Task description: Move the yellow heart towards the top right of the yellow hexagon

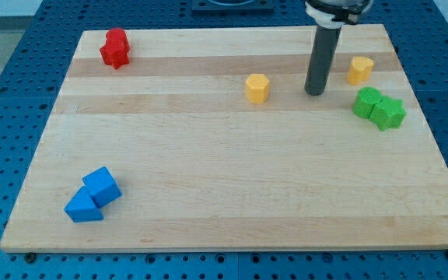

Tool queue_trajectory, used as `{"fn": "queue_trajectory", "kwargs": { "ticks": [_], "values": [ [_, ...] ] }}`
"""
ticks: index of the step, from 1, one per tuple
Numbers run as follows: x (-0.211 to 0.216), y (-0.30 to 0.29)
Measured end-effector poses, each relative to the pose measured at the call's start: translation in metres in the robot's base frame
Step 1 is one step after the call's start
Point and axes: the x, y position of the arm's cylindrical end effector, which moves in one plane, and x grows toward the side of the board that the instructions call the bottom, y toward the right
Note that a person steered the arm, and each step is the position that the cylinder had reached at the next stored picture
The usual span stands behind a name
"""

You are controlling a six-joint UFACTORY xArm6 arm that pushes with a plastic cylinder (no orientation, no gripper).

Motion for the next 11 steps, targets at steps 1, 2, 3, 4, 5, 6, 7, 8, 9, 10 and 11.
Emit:
{"fn": "queue_trajectory", "kwargs": {
  "ticks": [1, 2, 3, 4, 5, 6, 7, 8, 9, 10, 11],
  "values": [
    [0.000, 0.019],
    [-0.002, 0.044],
    [-0.009, 0.076],
    [-0.031, 0.101],
    [-0.056, 0.108],
    [-0.062, 0.102],
    [-0.063, 0.084],
    [-0.064, 0.062],
    [-0.071, 0.034],
    [-0.079, 0.011],
    [-0.080, -0.008]
  ]
}}
